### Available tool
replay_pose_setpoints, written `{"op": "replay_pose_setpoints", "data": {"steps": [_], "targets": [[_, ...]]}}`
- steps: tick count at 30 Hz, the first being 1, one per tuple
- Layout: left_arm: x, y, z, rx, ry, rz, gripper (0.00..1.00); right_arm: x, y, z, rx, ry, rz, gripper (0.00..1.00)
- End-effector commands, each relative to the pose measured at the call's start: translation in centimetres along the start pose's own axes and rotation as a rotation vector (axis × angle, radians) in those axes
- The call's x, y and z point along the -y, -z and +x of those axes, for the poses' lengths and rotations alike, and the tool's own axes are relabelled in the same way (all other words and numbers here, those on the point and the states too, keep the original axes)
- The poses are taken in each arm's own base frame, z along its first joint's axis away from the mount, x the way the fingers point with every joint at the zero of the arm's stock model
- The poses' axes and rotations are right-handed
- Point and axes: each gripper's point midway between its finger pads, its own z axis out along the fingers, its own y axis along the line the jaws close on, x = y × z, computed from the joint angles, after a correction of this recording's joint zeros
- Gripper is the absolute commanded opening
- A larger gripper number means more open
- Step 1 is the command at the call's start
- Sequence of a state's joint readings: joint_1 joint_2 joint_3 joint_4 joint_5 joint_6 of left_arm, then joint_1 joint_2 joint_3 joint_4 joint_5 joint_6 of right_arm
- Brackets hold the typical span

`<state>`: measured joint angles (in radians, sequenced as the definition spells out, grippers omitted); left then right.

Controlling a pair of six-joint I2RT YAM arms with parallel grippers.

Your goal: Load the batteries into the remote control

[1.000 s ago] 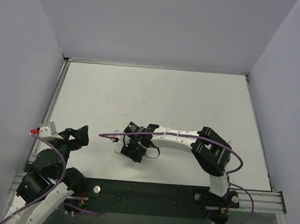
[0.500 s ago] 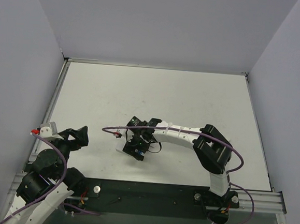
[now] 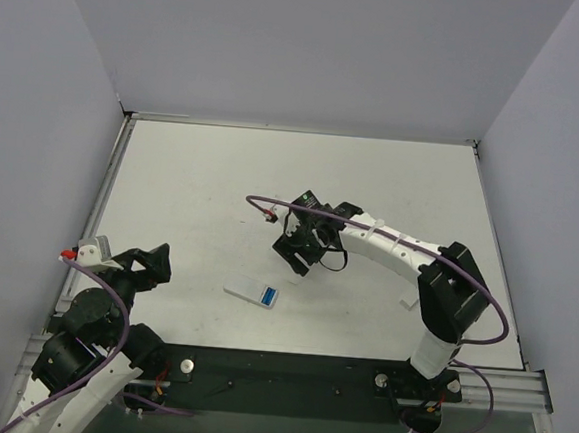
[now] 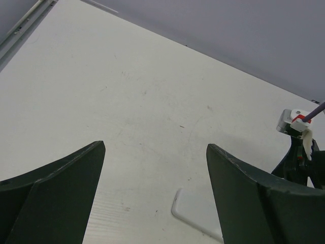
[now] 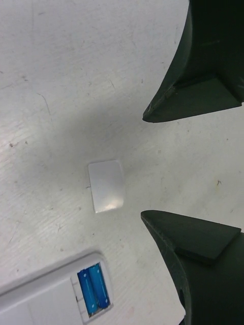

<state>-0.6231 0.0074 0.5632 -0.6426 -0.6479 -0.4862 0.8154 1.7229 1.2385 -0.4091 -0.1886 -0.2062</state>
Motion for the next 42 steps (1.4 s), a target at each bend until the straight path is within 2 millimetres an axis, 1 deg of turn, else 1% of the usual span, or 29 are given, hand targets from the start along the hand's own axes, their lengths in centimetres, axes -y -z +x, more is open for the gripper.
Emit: {"op": "replay_pose_setpoints", "data": {"steps": [1,3,7,11,14,19,26,28,29,33,36,39,41,42], "targets": [[0.4,0.4,-0.8,0.031,0.013,0.035,0.92,0.2,-1.4,3.1,-0.113,-0.032,-0.029,0.62],[0.5,0.3,-0.6,0.027,0.015,0.042,0.92,0.2,-1.8,3.2,-0.117,-0.037,-0.054,0.62],[0.5,0.3,-0.7,0.029,0.015,0.043,0.92,-0.6,-2.4,3.2,-0.122,-0.029,-0.104,0.60],[0.7,0.2,-0.5,0.022,0.012,0.048,0.92,-1.3,-3.4,3.9,-0.154,-0.028,-0.140,0.60],[0.8,0.1,-0.4,0.019,0.012,0.051,0.92,-1.5,-3.8,3.9,-0.164,-0.017,-0.143,0.60],[0.9,0.1,-0.4,0.018,0.013,0.053,0.92,-1.3,-4.3,4.0,-0.178,-0.005,-0.121,0.60],[1.1,-0.1,-0.1,0.007,0.019,0.056,0.92,-2.0,-4.7,4.2,-0.196,0.025,-0.122,0.58],[1.3,-0.1,-0.1,0.007,0.028,0.067,0.92,-2.2,-4.9,4.4,-0.206,0.034,-0.117,0.55],[1.4,-0.4,0.3,-0.011,0.016,0.059,0.92,-2.2,-5.0,4.7,-0.216,0.037,-0.114,0.54],[1.6,-0.8,0.8,-0.028,0.015,0.060,0.92,-2.0,-5.1,5.0,-0.231,0.054,-0.081,0.47],[2.0,-1.0,1.1,-0.042,0.012,0.070,0.92,-2.0,-5.0,5.0,-0.234,0.070,-0.063,0.44],[2.5,-1.3,1.6,-0.063,0.008,0.085,0.92,-2.0,-5.1,5.1,-0.237,0.072,-0.057,0.46],[2.8,-1.5,1.9,-0.077,0.008,0.097,0.92,-2.1,-5.1,5.0,-0.236,0.069,-0.058,0.48],[2.9,-1.6,2.2,-0.090,0.005,0.097,0.92,-2.1,-5.2,4.9,-0.235,0.066,-0.060,0.52]]}}
